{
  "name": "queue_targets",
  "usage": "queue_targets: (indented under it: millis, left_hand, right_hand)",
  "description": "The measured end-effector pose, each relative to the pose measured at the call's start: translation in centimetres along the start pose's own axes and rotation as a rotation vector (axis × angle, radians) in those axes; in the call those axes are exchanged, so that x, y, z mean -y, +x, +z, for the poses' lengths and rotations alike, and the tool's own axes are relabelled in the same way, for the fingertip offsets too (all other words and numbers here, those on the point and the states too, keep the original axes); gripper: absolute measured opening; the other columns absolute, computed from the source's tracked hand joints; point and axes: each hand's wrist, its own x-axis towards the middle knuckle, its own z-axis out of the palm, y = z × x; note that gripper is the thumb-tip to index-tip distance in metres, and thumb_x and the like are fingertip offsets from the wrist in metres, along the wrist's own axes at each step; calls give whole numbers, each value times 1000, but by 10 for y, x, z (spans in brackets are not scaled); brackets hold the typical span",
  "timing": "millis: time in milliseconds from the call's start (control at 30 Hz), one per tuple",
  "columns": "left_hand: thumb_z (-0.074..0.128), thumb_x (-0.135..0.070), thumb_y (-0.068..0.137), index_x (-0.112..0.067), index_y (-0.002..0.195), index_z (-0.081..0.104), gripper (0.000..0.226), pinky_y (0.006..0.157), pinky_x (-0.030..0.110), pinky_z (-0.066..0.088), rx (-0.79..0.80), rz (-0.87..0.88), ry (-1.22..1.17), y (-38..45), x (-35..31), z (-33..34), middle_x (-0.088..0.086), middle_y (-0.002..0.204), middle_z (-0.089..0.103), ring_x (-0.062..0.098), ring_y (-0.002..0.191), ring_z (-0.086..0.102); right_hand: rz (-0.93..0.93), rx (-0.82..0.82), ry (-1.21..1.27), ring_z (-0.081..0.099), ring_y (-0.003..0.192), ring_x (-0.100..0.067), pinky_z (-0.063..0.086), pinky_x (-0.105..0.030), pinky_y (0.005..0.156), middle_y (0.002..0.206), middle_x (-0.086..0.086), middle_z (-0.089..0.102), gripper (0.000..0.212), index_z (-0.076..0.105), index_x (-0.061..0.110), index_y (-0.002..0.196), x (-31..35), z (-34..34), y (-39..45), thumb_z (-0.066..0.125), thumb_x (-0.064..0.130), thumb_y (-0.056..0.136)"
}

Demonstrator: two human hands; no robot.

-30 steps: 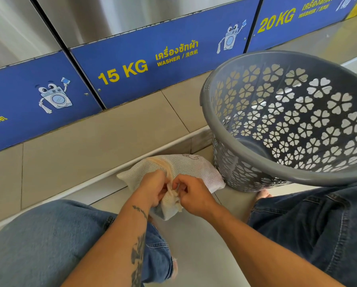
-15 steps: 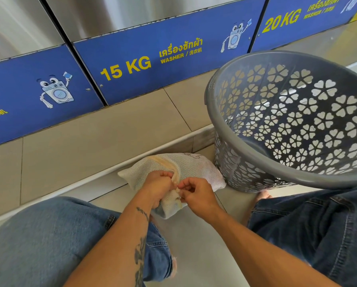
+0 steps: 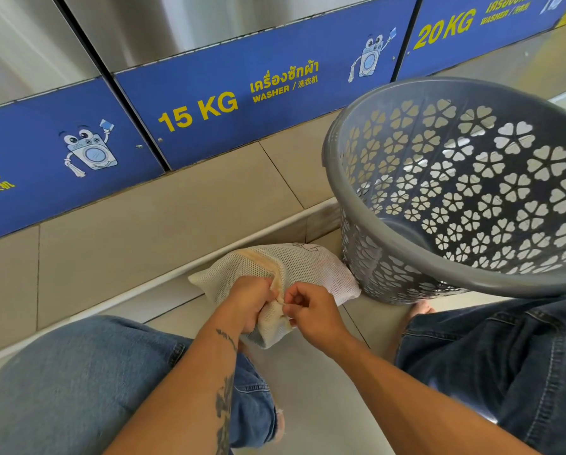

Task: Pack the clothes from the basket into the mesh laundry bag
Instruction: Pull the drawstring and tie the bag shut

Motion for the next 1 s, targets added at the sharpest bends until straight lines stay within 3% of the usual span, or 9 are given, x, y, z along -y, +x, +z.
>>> queue_targets:
  millis: [100,300,500,667,833,900,1000]
  left_hand:
    - [58,8,74,3,86,73,20,70,38,52,-44,32,48,0,-1,0,16,78,69,27,73,63]
    - [56,9,63,-2,78,74,26,66,35,50,18,42,110,1,-5,-2,13,72,66,25,69,62]
    - [58,11,70,-7,85,75,29,56,29,53,106,-31,122,2,-8,-3,9,72,72,22,68,68]
    - [63,-6,72,-6,90,74,21,60,35,59,63,-26,88,2,-7,-2,10,73,75,24,67,73]
    - [57,-7,68,0,93,72,31,67,39,49,37,3,70,1,-4,-2,14,75,63,27,69,61]
    - [56,-5,70,2,92,71,27,68,40,53,21,-1,48,2,-5,-2,16,73,66,28,67,65]
    - [56,-3,74,1,84,71,18,54,32,56,24,-29,-4,1,-6,-3,12,63,71,24,53,69]
  right_hand:
    - [-8,2,31,58,66,-15,59,-49,67,67,-1,60,22,64,11,71,1,0,-1,65,-9,80]
    - [54,40,69,59,69,-21,60,-50,72,70,-8,60,22,65,11,73,3,-2,3,65,-10,81]
    - [161,67,135,60,68,-21,60,-51,76,64,-2,60,30,65,15,65,1,-5,4,65,-12,80]
    - [83,-46,77,62,72,-21,60,-50,73,76,-12,63,23,65,12,79,0,0,0,69,-10,76]
    - [-7,-104,9,58,69,-8,57,-37,72,73,5,60,40,70,27,88,1,7,-2,69,-10,74]
    - [-46,-107,-36,58,67,-4,56,-33,70,71,10,60,42,71,31,89,0,6,-2,69,-9,74]
    - [-87,-102,-80,58,67,-2,56,-32,68,68,16,60,43,72,34,89,-1,5,-1,69,-7,76]
